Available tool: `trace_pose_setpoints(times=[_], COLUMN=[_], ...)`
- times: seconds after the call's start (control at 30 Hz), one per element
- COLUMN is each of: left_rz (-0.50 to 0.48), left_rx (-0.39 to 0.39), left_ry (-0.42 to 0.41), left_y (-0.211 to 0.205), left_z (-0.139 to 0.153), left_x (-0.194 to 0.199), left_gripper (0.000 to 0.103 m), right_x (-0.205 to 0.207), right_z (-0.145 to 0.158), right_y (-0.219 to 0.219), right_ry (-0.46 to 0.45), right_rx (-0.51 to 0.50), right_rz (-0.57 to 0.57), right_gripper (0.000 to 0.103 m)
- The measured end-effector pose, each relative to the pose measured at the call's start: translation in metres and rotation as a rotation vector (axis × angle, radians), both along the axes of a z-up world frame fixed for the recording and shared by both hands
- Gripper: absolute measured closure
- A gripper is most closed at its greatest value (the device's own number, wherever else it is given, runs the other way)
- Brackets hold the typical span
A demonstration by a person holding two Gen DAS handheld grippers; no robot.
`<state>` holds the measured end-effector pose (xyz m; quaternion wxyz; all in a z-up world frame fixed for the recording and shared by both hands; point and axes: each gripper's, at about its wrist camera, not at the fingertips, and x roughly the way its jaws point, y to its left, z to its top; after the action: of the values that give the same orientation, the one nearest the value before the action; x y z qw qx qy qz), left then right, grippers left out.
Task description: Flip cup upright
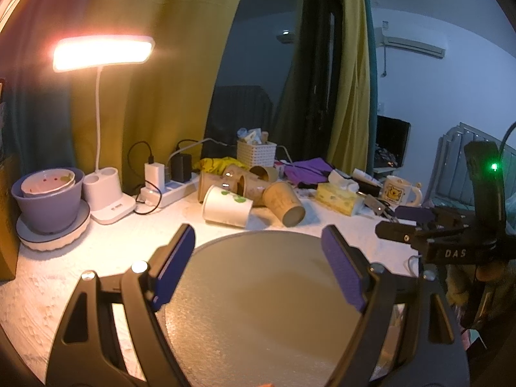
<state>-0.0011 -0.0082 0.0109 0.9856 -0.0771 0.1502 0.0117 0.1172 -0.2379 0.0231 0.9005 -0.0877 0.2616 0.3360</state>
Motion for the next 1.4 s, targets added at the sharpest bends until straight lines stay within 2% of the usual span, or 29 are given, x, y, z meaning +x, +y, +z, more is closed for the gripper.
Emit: trace_pose_setpoints(times=[0.53,0.77,1.0,1.4], left_rz=[-0.001,0.020,0.018,-0.031], left_rx=[-0.020,0.036,0.018,-0.017], left_ry=[0.042,0.100,0.215,0.345], left_y=[0.004,-0.001,-0.008,-0.039], left_z=[-0.015,-0.019,-0.017,-0.008], left_x=[0.008,0.024,0.066,0.155], left_gripper=[0.021,0.021,0.021,0.021], right_x=[0.015,0.045,0.082,0.152], right_z=[-0.001,-0.011,-0.015,-0.021], right_y=[-0.003,0.002,-0.002,-0.011], right_ry=[0.011,0.040,0.041,0.061], right_rx=[0.001,-0.004,-0.004,0.009], right_rz=[0.001,0.024,0.036,0.084], right_gripper=[0.024,0.024,0.024,0.024])
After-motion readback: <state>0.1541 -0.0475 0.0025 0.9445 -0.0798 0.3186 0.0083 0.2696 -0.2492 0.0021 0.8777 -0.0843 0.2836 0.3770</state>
